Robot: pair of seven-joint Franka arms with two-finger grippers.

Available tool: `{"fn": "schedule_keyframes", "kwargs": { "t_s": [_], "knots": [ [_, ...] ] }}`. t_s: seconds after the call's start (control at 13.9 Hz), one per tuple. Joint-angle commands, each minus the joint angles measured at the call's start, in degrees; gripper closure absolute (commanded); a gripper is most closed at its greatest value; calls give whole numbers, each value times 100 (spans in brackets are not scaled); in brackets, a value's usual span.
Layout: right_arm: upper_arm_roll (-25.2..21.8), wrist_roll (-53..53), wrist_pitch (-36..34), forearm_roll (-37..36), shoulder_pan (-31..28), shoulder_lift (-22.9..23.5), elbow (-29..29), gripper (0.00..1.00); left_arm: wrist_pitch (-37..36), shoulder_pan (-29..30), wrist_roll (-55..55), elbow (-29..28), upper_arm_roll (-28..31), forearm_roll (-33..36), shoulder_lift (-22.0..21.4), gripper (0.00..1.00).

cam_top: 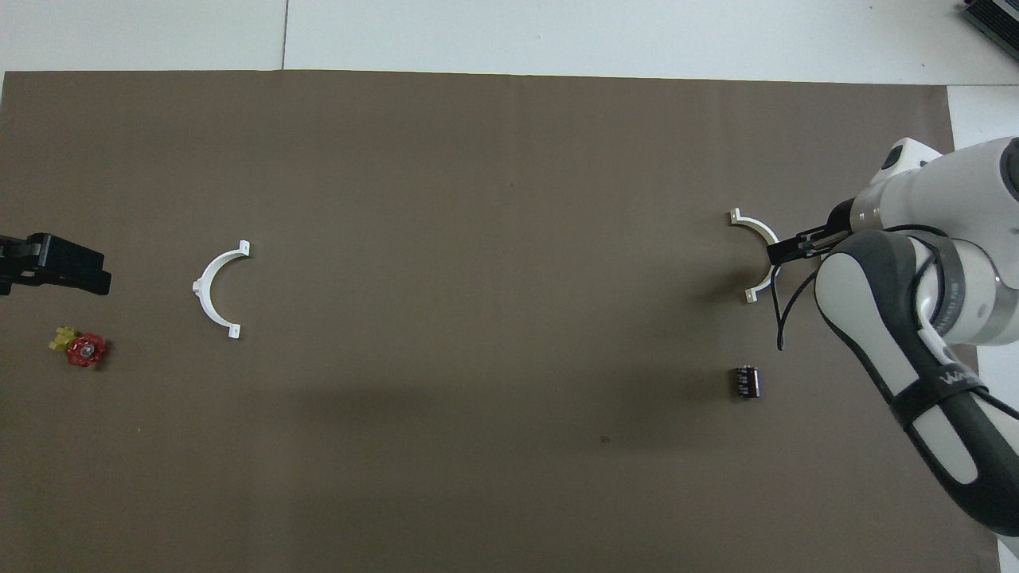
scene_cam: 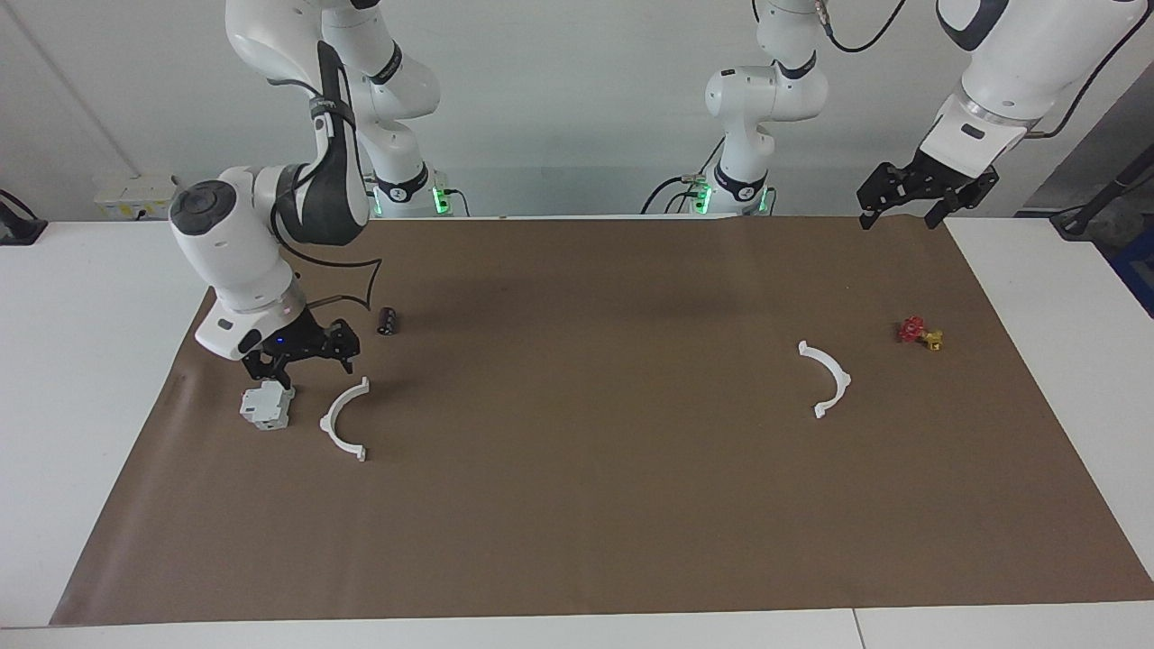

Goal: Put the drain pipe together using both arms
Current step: 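Grasp the white pipe half with the right gripper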

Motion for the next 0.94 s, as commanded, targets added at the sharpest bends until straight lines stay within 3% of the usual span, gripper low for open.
{"fn": "schedule_keyframes", "kwargs": {
  "t_s": [0.0, 0.29, 0.58, 0.86],
  "knots": [
    [50, -571, 467, 161, -111, 344, 5, 0, 124, -109, -84, -215, 55, 135, -172, 0],
    [50, -801, 758, 161, -198, 653, -3, 0, 132, -109, -92, -206, 55, 135, -189, 0],
    [41, -960, 838, 161, -313, 671, -179, 0, 132, -100, -92, -206, 55, 135, -189, 0],
    [41, -890, 917, 161, -296, 741, -276, 12, 132, -100, -92, -206, 55, 135, -189, 0]
  ]
}}
